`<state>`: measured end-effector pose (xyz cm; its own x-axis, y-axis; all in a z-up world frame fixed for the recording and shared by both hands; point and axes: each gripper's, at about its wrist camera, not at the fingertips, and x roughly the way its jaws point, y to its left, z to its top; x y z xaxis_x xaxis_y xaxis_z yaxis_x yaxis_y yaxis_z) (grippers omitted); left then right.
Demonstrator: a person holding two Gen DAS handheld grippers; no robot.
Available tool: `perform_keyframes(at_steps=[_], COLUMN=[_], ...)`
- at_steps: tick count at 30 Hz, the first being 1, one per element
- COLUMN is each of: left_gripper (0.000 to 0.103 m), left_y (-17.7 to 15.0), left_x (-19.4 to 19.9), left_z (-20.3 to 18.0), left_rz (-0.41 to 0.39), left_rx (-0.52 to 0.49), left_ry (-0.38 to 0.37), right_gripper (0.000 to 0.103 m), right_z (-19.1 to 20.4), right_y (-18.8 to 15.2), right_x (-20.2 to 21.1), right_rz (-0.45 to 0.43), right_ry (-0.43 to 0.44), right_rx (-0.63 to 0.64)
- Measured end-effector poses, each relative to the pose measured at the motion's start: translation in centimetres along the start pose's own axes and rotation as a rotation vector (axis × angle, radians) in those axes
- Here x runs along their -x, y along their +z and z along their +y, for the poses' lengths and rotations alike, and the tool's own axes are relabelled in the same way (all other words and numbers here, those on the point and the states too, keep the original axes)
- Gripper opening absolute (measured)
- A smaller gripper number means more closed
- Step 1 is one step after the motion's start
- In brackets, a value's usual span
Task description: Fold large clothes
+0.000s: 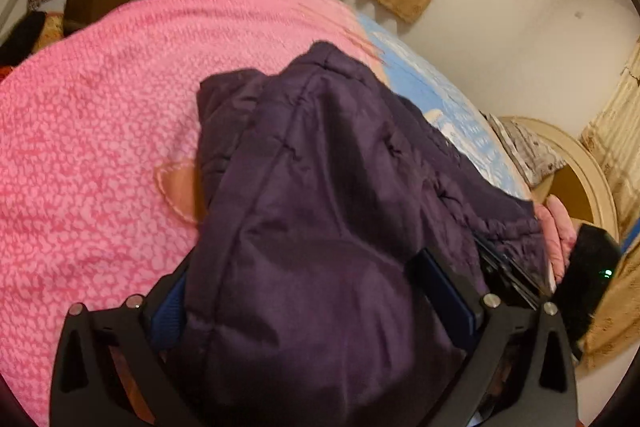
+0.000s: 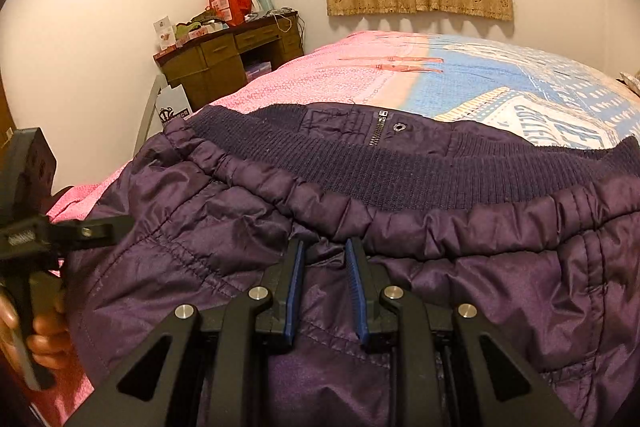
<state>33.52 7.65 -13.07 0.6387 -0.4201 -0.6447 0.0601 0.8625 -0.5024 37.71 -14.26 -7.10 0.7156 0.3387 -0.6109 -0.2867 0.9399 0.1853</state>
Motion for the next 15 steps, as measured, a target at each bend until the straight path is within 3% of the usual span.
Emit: perform_keyframes(at_steps=[3,4,5,7,12,15], left_gripper=[0.078,0.066,0.055,0.045,0.034,0.032], left_y=[-0.1,-0.3,-0.3,-0.3,0.0,0.5], left_x=[0.3,0.3,0.6,1.0,3.0,3.2], left_z=[0.8,1.0,1.1,0.6,-1.2,-3.5], left_rz=[-0.066,-0.080,-0.092,-0.107,-0.135,-0.158], left_rx=[0.119,0.150,0.170,0.167,0.108,0.032], left_ry=[-0.032,-0.036,-0.046,-0.044,0.007,0.064], right_gripper=[0.023,0.023,0.023,0.023,0.023,0.023], right_z=[-0.4,-0.5,-0.5,-0.4,1.5,2.3], right_y=[0.0,-0.1,-0.1,0.0,1.1,0.9], right_x=[0.1,0.1,0.1,0.1,1.5,4.8], right_rz=[-0.002,-0.003,-0.004,-0.001,0.042,-0.044], right_ry=[0.007,0.012,0.016,0.017,-0.105,-0.028], right_rx=[-0.007,-0.010,-0.014,-0.020,-0.004,-0.077])
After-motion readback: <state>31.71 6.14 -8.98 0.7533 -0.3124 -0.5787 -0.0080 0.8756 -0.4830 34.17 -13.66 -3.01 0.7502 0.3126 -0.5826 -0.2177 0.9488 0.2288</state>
